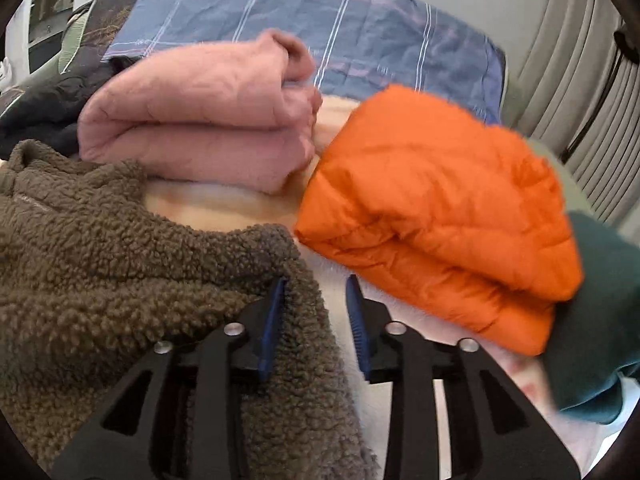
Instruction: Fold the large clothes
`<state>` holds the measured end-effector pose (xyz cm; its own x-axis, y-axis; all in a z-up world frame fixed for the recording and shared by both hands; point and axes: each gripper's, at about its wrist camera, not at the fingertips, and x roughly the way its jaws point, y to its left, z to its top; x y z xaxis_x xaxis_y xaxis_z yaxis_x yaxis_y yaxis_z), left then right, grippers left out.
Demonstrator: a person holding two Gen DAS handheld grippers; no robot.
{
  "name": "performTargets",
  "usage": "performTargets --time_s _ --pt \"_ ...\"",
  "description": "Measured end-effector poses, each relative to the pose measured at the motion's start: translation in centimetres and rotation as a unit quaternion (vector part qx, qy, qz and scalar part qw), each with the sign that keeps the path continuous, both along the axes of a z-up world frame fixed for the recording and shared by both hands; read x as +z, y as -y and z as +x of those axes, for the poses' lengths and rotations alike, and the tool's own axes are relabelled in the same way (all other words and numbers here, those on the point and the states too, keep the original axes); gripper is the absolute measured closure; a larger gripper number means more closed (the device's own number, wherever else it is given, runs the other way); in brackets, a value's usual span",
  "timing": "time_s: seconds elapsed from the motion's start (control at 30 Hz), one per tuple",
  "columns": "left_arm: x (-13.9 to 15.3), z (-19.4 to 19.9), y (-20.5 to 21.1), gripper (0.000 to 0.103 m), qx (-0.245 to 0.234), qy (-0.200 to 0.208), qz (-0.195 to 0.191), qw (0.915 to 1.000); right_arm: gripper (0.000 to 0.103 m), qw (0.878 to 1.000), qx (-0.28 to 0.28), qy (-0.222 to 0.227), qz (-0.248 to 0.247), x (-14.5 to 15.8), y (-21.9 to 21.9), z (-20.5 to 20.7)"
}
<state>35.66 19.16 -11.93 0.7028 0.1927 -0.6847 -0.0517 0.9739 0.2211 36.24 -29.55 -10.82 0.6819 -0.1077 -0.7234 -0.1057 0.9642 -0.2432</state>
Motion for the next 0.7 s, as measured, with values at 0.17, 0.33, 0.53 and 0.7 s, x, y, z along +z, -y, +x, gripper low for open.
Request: performTargets --time_s 0.17,0.33,0.53,0.7 --pt "3.5 -1.6 -0.7 0.037 -0.086 -0.005 -0.137 0.9867 0.056 1.000 -0.007 -0.004 0.011 1.3 0.5 -2.0" --pt "1.2 1.4 1.4 0.044 -0.115 -0.106 -0.177 0.9717 0.029 0.990 -0.037 -0.065 0.123 1.3 2.9 0.3" --pt "4.9 -0.7 3.6 0.090 -0.086 -0.018 -0.118 0.9891 0.091 0.988 -0.031 0.000 0.154 4.3 2.3 -1.2" --pt "1.8 1.3 3.6 0.086 -0.047 -0.042 -0.079 0.9949 0.082 0.995 -0.050 -0.041 0.078 0.0 0.3 1.0"
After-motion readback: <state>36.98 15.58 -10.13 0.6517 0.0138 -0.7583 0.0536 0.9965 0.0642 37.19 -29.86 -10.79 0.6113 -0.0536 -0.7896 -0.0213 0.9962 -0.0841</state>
